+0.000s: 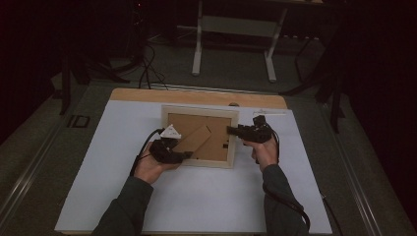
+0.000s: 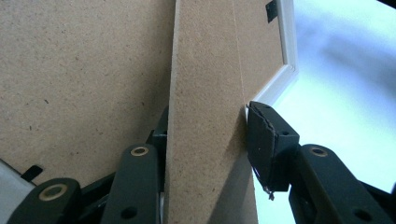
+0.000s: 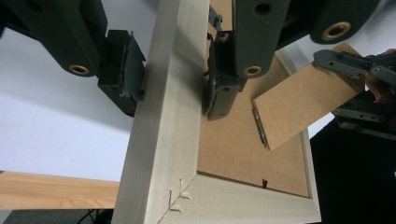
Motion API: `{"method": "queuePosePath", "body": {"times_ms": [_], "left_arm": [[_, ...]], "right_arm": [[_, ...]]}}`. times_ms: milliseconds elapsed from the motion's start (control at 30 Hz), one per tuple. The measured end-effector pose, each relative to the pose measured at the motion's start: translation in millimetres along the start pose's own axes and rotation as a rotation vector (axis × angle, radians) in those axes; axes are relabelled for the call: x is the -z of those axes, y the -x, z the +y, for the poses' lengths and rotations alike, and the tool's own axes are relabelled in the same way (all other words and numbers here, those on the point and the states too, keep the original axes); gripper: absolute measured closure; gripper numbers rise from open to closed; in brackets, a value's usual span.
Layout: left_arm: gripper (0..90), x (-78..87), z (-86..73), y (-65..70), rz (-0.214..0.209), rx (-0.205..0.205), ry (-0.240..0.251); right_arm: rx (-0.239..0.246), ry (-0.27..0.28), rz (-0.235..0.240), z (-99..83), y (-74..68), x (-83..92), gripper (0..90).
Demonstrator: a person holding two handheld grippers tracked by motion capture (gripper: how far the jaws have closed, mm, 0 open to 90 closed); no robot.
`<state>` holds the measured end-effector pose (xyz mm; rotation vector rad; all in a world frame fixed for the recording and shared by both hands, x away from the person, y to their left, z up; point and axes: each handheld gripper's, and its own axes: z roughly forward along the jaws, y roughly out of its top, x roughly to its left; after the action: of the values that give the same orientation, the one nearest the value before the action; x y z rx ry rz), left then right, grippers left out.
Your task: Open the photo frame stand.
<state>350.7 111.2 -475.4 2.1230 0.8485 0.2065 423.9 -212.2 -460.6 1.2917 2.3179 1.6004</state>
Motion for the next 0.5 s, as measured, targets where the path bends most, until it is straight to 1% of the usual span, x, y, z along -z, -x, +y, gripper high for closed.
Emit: {"method": "queuePosePath", "body": {"times_ms": [67, 300, 500], "left_arm": [[59.8, 0.1, 1.1, 0.4, 0.003, -0.006, 0.003], [59.8, -0.9, 3.7, 1.8, 0.014, -0.006, 0.012], [61.9, -1.3, 4.7, 2.6, 0.007, -0.005, 0.017]], "right_arm": [[0.008, 0.001, -0.005, 1.1, -0.8, 1.3, 59.3], [0.025, 0.000, -0.022, 5.5, -2.7, 4.5, 59.3], [0.051, -0.005, -0.034, 10.7, -6.6, 7.0, 59.2]]}}
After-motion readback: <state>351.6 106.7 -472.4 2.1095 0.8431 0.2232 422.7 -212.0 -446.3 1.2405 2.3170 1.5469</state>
